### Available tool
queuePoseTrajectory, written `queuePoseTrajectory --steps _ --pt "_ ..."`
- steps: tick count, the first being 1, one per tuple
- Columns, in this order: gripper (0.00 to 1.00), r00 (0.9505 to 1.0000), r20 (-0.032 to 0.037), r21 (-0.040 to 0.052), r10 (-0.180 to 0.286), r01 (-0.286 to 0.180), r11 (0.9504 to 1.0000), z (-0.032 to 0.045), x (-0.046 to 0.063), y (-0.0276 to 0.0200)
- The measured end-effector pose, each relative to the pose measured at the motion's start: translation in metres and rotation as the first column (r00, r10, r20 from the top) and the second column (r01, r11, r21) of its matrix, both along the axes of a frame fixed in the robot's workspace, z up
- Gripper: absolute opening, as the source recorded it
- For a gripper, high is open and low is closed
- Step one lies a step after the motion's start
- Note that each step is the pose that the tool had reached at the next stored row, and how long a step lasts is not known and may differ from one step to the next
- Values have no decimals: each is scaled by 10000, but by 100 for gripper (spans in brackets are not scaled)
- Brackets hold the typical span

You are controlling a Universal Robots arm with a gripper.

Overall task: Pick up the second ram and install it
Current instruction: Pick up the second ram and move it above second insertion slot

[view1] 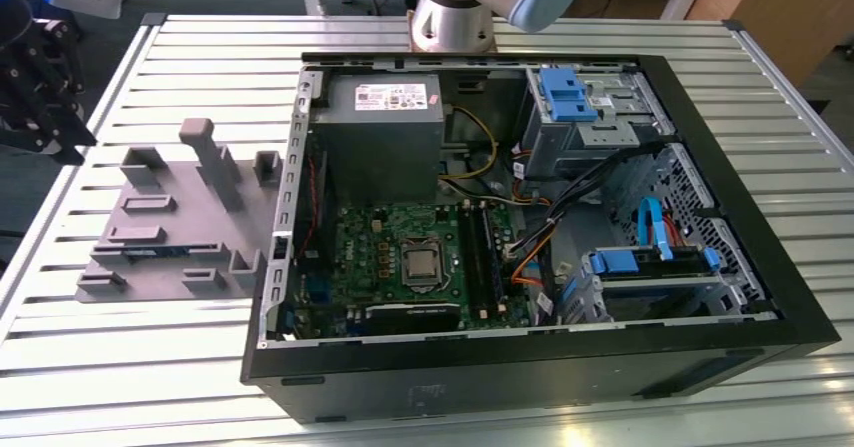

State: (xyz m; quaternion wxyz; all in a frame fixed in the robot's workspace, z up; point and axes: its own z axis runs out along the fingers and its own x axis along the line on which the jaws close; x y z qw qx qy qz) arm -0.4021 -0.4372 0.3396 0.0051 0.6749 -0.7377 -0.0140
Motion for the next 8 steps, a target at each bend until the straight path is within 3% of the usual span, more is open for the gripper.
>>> queuePoseTrajectory --steps 8 --pt "31 10000 -1 0 40 -40 10000 -66 0 -11"
